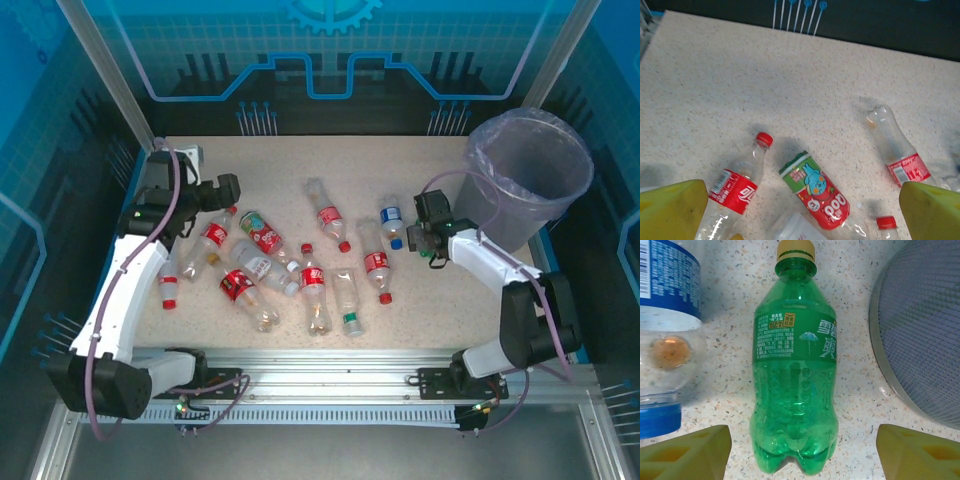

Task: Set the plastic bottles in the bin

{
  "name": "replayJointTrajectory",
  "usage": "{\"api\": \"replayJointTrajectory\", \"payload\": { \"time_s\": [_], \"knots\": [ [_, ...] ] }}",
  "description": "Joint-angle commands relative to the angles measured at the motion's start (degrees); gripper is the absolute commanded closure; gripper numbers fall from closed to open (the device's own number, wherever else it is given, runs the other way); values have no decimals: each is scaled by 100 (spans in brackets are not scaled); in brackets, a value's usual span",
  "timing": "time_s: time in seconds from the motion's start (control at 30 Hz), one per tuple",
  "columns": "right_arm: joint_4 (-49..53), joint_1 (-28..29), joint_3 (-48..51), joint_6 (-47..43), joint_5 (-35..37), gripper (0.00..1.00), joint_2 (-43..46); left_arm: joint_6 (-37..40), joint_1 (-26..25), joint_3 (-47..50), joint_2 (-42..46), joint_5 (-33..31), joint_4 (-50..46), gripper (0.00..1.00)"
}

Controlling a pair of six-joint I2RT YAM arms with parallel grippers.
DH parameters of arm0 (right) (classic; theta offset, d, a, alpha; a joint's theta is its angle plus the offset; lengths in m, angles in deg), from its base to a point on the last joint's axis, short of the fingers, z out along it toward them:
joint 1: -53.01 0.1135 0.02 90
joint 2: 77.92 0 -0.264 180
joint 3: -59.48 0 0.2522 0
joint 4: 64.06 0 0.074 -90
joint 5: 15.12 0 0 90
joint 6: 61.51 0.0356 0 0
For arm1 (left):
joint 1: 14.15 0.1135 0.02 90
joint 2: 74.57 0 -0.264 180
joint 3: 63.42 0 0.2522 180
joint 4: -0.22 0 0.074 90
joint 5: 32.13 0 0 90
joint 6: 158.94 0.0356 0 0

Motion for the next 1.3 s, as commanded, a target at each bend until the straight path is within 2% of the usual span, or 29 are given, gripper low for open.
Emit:
{"api": "replayJointTrajectory", "payload": {
  "time_s": [0.0,0.17,0.5,0.6,0.73,0.9,1.07,1.17,1.27],
  "knots": [
    [257,-68,-321,171,201,24,-292,-61,-24,290,-42,469,49,1],
    [137,-76,-619,185,22,23,-783,139,-27,356,-8,368,76,1],
    [301,-225,-1182,1,68,27,-1745,10,-25,358,202,675,172,1],
    [302,-356,-1144,-38,-192,37,-1800,-97,-27,348,340,714,214,1],
    [198,-359,-1022,-92,-331,45,-1592,-193,-27,189,407,741,174,1],
    [773,8,-1300,-210,-360,46,-928,-534,-22,46,331,979,251,1],
    [1765,536,-2193,-387,-367,49,181,-761,-27,277,122,1139,554,1],
    [2407,613,-3009,-497,-251,51,639,-641,-26,347,14,1097,511,1],
    [2944,539,-3814,-698,248,51,806,-603,-27,464,16,1026,561,1]
  ]
}}
